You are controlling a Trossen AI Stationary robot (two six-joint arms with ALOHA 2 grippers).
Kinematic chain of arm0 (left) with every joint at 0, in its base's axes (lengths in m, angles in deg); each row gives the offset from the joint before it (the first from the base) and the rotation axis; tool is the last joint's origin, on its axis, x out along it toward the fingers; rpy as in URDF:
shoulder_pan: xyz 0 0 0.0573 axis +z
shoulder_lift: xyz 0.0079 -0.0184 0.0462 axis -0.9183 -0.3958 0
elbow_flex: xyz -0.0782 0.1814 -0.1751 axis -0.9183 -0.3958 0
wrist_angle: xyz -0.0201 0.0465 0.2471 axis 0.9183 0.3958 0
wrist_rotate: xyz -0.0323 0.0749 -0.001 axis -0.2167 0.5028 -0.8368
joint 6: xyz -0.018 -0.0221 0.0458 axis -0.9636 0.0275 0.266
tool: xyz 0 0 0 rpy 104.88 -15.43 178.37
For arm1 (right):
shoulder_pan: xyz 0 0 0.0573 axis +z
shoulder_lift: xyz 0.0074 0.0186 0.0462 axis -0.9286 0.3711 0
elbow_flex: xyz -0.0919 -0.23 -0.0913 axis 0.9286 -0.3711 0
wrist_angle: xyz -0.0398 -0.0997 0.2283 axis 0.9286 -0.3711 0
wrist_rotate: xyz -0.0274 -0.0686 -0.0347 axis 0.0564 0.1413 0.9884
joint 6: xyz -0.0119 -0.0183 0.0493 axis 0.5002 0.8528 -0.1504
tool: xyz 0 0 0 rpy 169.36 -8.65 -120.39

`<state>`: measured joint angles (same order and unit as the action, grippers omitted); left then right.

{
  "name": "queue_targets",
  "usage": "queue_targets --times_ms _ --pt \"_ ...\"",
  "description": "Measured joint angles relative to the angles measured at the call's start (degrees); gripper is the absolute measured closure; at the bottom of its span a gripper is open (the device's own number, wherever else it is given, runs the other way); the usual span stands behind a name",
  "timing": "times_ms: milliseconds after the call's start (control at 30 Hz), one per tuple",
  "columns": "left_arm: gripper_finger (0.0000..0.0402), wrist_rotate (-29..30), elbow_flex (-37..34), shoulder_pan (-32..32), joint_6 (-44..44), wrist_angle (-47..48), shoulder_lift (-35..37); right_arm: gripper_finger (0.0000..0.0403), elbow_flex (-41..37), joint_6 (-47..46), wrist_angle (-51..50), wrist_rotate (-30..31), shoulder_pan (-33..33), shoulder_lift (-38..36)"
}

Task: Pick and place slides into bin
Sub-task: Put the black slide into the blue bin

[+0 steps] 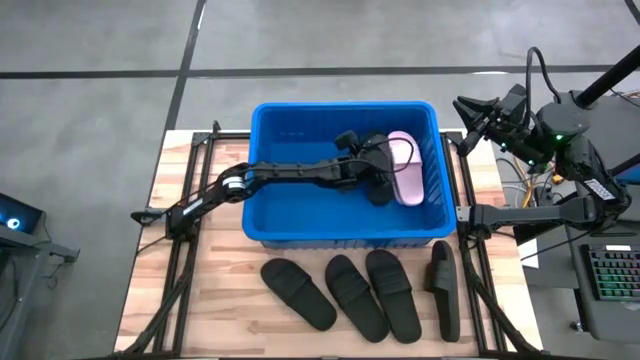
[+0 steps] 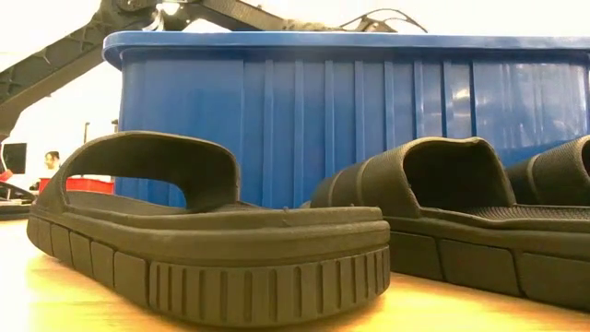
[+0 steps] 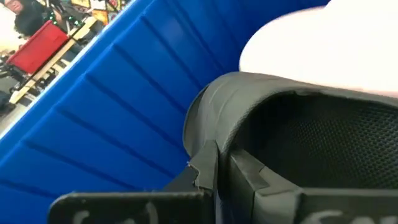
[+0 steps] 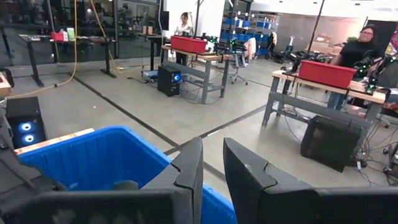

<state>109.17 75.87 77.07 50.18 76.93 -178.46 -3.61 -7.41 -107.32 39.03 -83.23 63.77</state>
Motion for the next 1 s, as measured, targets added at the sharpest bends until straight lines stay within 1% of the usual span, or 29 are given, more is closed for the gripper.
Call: queue_targets --times_ms 167,267,433,700,833,933,1000 --pt "0.0401 2.6 -2.2 0.1 0.3 0.9 0.0 0.0349 0.0 -1.3 0.0 0.0 0.0 0.0" --pt "0.0401 2.9 -2.4 0.1 0.4 0.7 0.0 0.0349 0.0 -1.9 0.0 0.0 0.0 0.0" --pt "0.0401 0.2 -2.9 0.2 0.0 -2.1 0.0 0.0349 0.0 -1.9 0.0 -0.4 0.0 0.0" --pt "0.0401 -0.4 -6.0 0.4 -0.3 -5.5 0.2 0.0349 0.0 -2.0 0.0 -0.5 0.0 0.0" --pt "0.0401 -2.8 -6.5 0.5 -1.2 -9.2 0.2 0.0349 0.0 -2.0 0.0 -0.5 0.0 0.0" --pt "0.0401 -3.3 -6.4 0.5 -1.5 -9.5 0.2 0.0349 0.0 -2.0 0.0 -0.5 0.0 0.0" --pt "0.0401 -5.3 -6.6 0.5 -1.5 -9.8 0.2 0.0349 0.0 -2.0 0.0 -0.5 0.0 0.0"
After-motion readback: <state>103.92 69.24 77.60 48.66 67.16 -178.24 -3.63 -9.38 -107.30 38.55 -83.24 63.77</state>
